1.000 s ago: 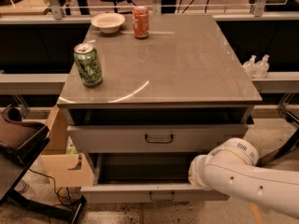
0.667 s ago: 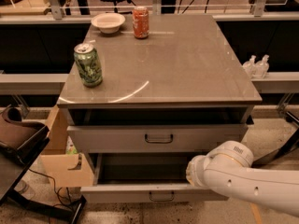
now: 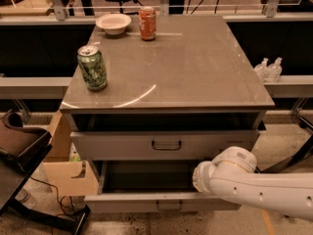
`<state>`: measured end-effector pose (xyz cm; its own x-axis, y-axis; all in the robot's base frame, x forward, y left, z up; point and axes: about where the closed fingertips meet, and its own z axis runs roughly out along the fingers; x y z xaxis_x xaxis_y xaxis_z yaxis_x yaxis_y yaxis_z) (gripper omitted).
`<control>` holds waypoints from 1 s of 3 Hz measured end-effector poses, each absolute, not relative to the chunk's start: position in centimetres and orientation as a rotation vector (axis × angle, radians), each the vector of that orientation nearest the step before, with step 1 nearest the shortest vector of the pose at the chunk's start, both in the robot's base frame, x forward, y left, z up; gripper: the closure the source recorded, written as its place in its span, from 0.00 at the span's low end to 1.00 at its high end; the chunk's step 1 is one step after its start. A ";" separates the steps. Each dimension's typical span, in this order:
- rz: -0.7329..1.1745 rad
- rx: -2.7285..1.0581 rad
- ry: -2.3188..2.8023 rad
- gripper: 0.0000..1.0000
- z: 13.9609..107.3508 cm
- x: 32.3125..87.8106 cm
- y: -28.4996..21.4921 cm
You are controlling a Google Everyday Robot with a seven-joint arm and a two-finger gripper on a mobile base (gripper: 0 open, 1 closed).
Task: Open middle drawer
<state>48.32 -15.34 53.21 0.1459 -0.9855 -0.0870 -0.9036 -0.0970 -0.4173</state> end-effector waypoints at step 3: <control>-0.252 -2.054 1.867 1.00 49.9 50.3 -16.6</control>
Offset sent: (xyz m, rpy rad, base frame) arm 0.0296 -0.0202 -0.0343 0.0042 0.0517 -0.0323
